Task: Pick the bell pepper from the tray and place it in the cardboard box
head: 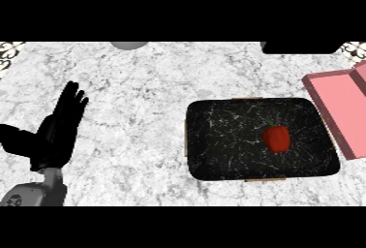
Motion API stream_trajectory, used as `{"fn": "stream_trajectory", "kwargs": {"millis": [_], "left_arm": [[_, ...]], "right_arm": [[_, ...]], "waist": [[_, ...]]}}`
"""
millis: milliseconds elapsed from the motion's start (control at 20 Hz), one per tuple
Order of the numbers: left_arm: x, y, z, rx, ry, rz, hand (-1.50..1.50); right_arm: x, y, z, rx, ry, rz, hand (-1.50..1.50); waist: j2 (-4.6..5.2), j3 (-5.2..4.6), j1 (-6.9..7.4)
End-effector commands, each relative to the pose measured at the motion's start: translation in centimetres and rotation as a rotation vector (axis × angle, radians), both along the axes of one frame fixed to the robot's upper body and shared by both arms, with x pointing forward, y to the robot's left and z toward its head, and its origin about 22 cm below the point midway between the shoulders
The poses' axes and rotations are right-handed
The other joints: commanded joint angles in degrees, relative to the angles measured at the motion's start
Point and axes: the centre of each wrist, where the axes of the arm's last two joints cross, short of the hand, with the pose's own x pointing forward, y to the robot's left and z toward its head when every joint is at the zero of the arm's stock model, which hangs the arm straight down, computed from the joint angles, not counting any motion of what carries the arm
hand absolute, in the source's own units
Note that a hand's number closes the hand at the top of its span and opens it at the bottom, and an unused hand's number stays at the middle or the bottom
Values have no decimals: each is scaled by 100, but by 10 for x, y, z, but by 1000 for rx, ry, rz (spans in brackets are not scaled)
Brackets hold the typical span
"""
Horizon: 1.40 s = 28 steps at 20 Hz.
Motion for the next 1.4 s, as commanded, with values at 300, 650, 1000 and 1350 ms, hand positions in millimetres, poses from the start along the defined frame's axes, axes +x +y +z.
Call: {"fn": "stream_trajectory", "kwargs": {"millis": [300, 650, 1000, 1350], "left_arm": [[-1, -5, 7, -11, 2, -2, 0], [-1, -3, 17, 7, -17, -4, 0], [-16, -4, -6, -6, 8, -3, 0], [-12, -2, -14, -10, 29, -4, 0]], "right_arm": [[12, 78, 4, 42, 78, 51, -150], [34, 81, -12, 16, 116, -27, -150], [46, 101, -17, 32, 151, -30, -150], [61, 113, -54, 21, 107, -41, -150]], "waist": [[8, 11, 46], [6, 13, 29], [6, 11, 29], [11, 12, 37]]}}
